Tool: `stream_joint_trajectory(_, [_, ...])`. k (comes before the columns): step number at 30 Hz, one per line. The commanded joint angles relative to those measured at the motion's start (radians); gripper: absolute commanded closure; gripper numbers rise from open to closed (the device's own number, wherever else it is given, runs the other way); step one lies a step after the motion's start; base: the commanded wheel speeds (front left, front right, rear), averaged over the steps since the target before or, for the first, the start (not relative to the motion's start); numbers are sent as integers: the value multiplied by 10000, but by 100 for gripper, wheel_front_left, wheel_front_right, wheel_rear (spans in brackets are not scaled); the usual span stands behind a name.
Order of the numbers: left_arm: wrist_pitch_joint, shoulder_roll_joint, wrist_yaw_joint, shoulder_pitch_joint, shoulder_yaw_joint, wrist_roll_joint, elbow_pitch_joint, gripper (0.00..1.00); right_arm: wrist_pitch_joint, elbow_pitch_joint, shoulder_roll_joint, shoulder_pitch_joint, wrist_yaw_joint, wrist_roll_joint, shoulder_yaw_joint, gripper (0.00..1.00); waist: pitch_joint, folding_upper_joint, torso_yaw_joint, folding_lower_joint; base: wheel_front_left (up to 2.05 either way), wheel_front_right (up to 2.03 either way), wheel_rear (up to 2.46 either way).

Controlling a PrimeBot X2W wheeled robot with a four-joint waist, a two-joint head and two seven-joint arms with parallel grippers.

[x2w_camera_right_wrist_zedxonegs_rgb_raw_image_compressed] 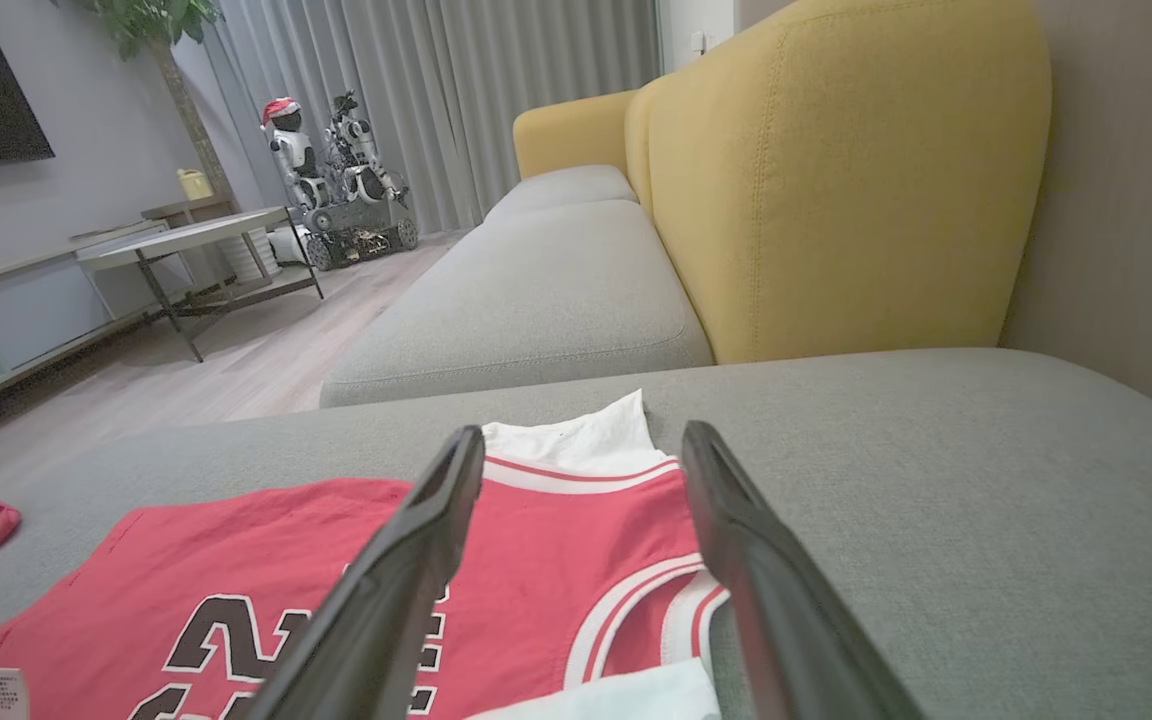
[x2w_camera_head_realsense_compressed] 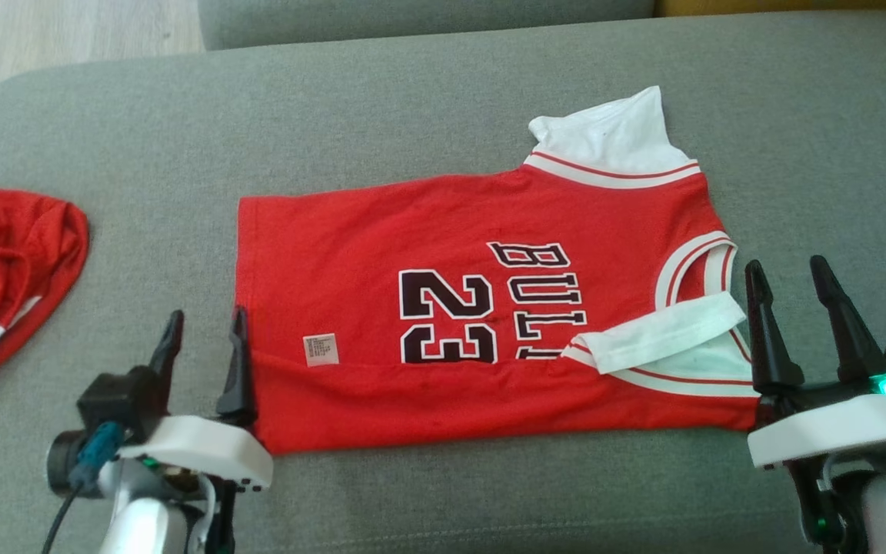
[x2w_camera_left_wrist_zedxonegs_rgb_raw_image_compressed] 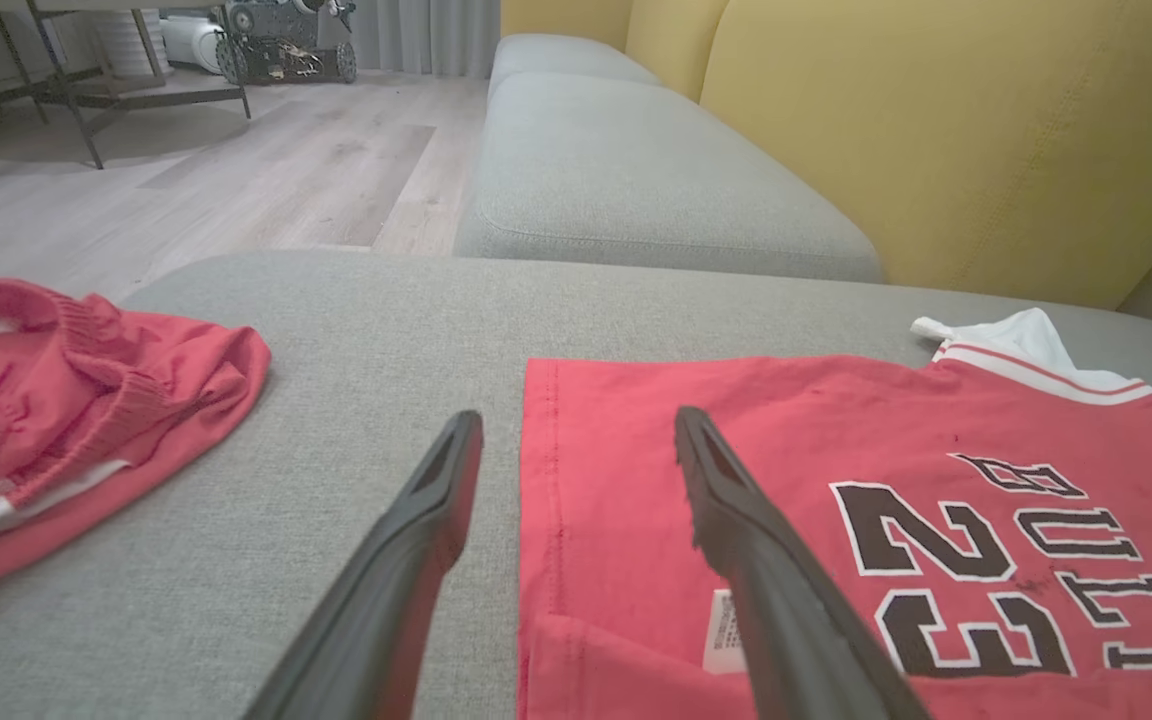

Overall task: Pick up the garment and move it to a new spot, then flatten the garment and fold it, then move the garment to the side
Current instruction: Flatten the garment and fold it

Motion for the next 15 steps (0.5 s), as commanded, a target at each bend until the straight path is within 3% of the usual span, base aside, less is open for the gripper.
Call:
stream_joint_trajectory(1, [43, 119, -23, -629, 223, 56, -230, 0, 97, -404, -109, -242, -9, 8, 197, 0, 91, 0, 25, 0, 0, 0, 0])
stream_joint_trajectory(10, [532, 104, -615, -3063, -22, -214, 1029, 0, 126, -455, -123, -770, -9, 164, 383, 0, 1068, 0, -92, 0, 0, 0, 0])
stream_joint_trajectory(15, [992, 206, -958, -4756, 140, -573, 2539, 0, 76, -401, -210, -1115, -9, 256, 482, 0, 1652, 0, -313, 0, 0, 0, 0])
